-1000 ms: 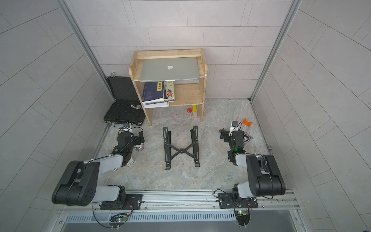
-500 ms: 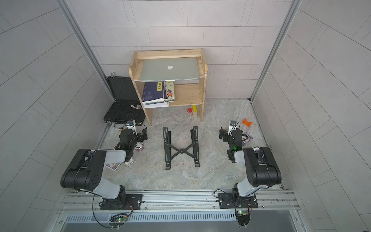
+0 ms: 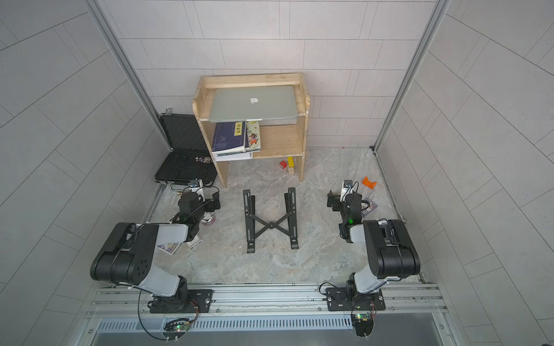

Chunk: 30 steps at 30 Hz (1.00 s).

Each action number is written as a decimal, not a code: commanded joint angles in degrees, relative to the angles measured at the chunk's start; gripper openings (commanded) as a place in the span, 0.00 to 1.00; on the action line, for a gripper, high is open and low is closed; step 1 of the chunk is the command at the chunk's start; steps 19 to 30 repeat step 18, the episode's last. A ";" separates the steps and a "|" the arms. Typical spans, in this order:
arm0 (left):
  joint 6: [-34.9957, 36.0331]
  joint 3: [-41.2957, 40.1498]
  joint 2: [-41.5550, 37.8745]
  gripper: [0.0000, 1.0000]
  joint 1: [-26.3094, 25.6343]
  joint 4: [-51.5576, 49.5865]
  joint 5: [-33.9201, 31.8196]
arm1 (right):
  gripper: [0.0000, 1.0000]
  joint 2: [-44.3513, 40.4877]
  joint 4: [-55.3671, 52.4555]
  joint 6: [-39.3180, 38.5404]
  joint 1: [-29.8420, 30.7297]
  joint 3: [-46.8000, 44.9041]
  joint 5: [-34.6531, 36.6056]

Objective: Close the laptop lid and set it aside
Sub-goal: Reset both arms

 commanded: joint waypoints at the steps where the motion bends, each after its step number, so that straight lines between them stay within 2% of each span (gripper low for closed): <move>1: 0.62 0.44 -0.15 1.00 0.20 0.19 0.50 | 1.00 -0.75 -0.10 -0.31 -0.40 0.48 -0.85; 30: 0.55 0.45 -0.15 1.00 0.17 0.13 0.53 | 1.00 -0.71 -0.09 -0.20 -0.69 0.47 -1.48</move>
